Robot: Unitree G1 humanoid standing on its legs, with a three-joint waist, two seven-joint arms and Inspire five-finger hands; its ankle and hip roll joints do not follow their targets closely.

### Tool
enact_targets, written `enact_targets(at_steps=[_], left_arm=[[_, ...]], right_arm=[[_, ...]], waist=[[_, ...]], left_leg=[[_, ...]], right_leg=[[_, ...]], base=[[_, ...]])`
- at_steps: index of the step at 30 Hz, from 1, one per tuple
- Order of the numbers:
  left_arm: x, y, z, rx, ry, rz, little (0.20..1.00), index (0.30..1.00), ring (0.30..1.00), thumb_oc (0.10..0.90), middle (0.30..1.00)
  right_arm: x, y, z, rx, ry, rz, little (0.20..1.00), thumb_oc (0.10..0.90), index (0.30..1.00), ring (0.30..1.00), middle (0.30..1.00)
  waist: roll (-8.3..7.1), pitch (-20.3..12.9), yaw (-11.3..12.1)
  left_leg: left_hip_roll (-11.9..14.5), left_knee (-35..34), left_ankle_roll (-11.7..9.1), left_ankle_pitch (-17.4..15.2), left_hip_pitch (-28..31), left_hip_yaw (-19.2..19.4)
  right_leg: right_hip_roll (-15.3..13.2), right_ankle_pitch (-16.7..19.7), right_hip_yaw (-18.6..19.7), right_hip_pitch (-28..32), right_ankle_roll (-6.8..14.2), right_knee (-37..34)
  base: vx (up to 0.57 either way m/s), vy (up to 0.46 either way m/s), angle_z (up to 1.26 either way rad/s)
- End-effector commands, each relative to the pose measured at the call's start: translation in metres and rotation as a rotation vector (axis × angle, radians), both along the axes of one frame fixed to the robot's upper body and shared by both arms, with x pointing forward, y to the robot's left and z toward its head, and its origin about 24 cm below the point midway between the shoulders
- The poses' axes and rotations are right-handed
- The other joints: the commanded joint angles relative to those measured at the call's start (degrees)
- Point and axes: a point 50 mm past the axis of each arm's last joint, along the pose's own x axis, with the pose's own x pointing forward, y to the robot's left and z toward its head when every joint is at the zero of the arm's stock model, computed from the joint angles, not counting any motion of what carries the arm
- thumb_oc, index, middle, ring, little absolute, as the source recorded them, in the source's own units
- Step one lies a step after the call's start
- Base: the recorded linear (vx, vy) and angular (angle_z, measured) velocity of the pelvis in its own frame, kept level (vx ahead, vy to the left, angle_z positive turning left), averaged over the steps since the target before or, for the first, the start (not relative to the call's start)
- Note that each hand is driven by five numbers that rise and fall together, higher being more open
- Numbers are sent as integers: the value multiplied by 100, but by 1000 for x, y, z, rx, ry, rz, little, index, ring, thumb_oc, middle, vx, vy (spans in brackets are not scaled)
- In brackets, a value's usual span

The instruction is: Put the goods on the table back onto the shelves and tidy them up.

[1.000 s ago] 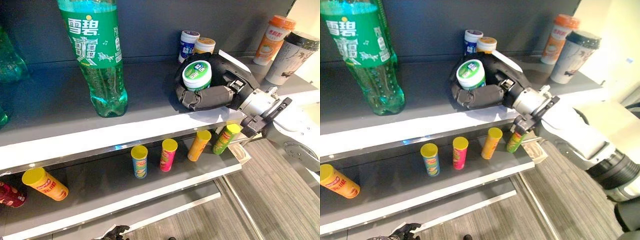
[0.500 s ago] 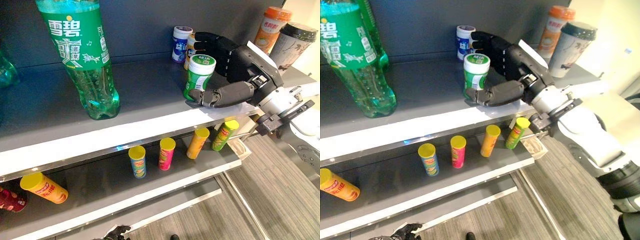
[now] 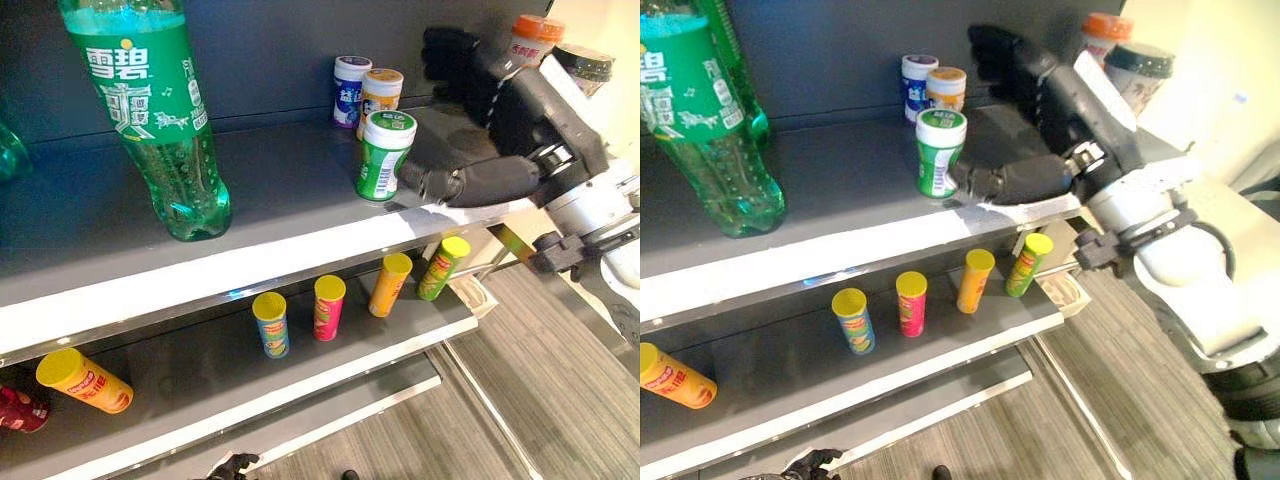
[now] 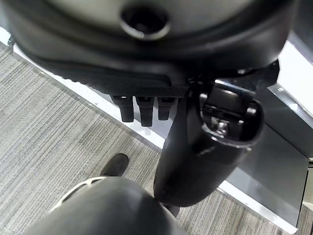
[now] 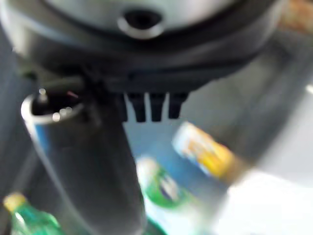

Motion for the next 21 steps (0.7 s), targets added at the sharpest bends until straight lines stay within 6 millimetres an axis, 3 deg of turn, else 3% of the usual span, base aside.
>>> enact_targets(at_steps=[1,8,13,17,21], left_arm=[[-8,-12,-7,29,66,-87,900,900,900,800,900],[-8,-11,-7,34,64,-55,900,900,900,800,900],[-11,-8,-7,32,68,-17,900,900,900,800,900],[-18,-4,-8,29,78,26,900,900,900,800,900],[-32,1,-9,22,105,82,900,900,900,800,900]], right_arm=[[-27,0,51,32,-341,-29,900,800,900,900,900],[-34,-7,44,92,-367,-51,900,800,900,900,900],[-45,-25,34,105,-323,-70,900,800,900,900,900],[-64,-47,23,108,-275,-92,900,800,900,900,900],[-83,-77,3,155,-179,-169,900,800,900,900,900]], waist=[[191,-429,322],[150,-404,215],[44,-414,97],[-67,-424,-44],[-189,-406,-351]], left_leg=[[350,58,-504,-533,554,-1],[341,58,-457,-550,579,48],[317,58,-415,-577,617,161],[298,58,-357,-618,656,284],[226,58,-256,-688,733,488]], right_leg=[[-15,147,2,-451,336,118],[-4,190,98,-531,359,170],[14,241,224,-627,406,221],[14,308,396,-747,474,295],[48,439,681,-982,610,454]], base=[[-8,14,-5],[-22,17,-3],[-30,34,-11],[-32,34,-11],[-68,61,-32]])
